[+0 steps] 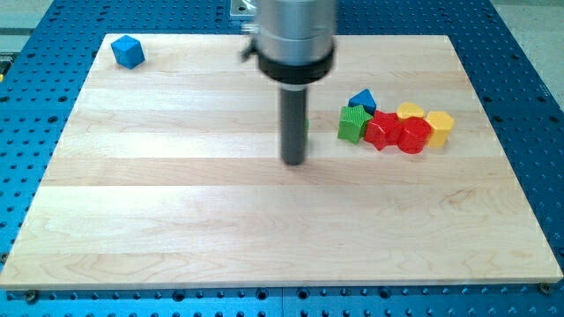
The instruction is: Place the cube into the group of blocks
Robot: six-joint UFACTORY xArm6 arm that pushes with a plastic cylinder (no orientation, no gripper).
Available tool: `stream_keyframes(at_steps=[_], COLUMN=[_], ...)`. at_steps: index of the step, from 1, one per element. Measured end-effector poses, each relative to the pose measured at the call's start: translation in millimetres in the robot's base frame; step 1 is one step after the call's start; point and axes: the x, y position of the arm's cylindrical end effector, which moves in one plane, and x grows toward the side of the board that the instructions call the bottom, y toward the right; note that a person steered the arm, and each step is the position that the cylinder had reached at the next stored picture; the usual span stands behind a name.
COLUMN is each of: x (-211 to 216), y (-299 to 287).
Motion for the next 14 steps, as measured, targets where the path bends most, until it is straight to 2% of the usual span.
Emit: stream_keyframes(at_steps=[1,3,4,5,7,8,10,12,13,14], x=[-14.0,-39.1,-47.3,-64.2,-97.4,-97.4,-127.0,-211.3,-224.0,-185.2], y=[-71.0,21.6,21.7,-24.7,-337.8,-337.8,-338.4,-315.9,-289.9,-222.0])
